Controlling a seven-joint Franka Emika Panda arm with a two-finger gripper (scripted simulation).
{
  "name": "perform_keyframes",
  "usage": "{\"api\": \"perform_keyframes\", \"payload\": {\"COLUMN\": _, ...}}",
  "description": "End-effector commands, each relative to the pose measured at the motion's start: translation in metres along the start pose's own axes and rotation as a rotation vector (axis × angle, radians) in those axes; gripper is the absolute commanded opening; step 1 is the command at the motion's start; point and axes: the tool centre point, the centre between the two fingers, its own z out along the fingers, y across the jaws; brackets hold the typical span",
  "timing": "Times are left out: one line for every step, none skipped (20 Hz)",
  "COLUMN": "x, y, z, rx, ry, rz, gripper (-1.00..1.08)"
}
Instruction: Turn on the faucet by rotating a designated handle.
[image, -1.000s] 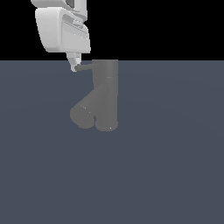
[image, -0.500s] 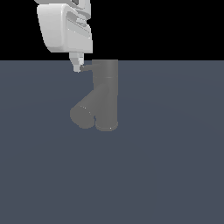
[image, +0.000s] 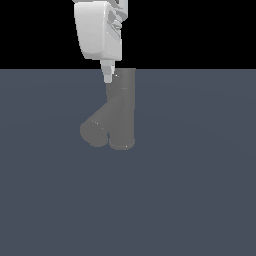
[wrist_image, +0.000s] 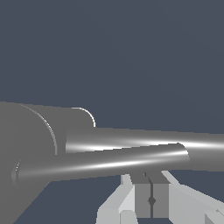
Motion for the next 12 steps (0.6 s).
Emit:
{"api": "perform_keyframes", "payload": {"x": 0.039, "y": -0.003, "z": 0.000, "rx": -0.001, "ry": 0.001, "rz": 0.045, "gripper": -1.00}}
{"api": "perform_keyframes", "payload": {"x": 0.046, "y": -0.003, "z": 0.000, "rx": -0.002, "ry": 0.001, "rz": 0.046, "gripper": -1.00}}
{"api": "perform_keyframes", "payload": {"x": 0.053, "y": -0.003, "z": 0.000, "rx": -0.002, "ry": 0.001, "rz": 0.047, "gripper": -1.00}}
{"api": "perform_keyframes", "payload": {"x": 0.060, "y": -0.003, "z": 0.000, "rx": -0.002, "ry": 0.001, "rz": 0.048, "gripper": -1.00}}
{"api": "perform_keyframes", "payload": {"x": 0.060, "y": -0.003, "z": 0.000, "rx": -0.002, "ry": 0.001, "rz": 0.048, "gripper": -1.00}}
{"api": "perform_keyframes", "payload": {"x": 0.028, "y": 0.000, "z": 0.000, "rx": -0.001, "ry": 0.001, "rz": -0.002, "gripper": -1.00}}
{"api": "perform_keyframes", "payload": {"x": 0.031, "y": -0.002, "z": 0.000, "rx": -0.001, "ry": 0.001, "rz": -0.001, "gripper": -1.00}}
{"api": "perform_keyframes", "payload": {"x": 0.034, "y": -0.004, "z": 0.000, "rx": -0.001, "ry": 0.001, "rz": 0.001, "gripper": -1.00}}
{"api": "perform_keyframes", "payload": {"x": 0.037, "y": -0.007, "z": 0.000, "rx": -0.001, "ry": 0.001, "rz": 0.002, "gripper": -1.00}}
{"api": "perform_keyframes", "payload": {"x": 0.040, "y": -0.009, "z": 0.000, "rx": -0.001, "ry": 0.001, "rz": 0.004, "gripper": -1.00}}
{"api": "perform_keyframes", "payload": {"x": 0.043, "y": -0.011, "z": 0.000, "rx": -0.001, "ry": 0.001, "rz": 0.005, "gripper": -1.00}}
{"api": "perform_keyframes", "payload": {"x": 0.046, "y": -0.014, "z": 0.000, "rx": -0.001, "ry": 0.001, "rz": 0.007, "gripper": -1.00}}
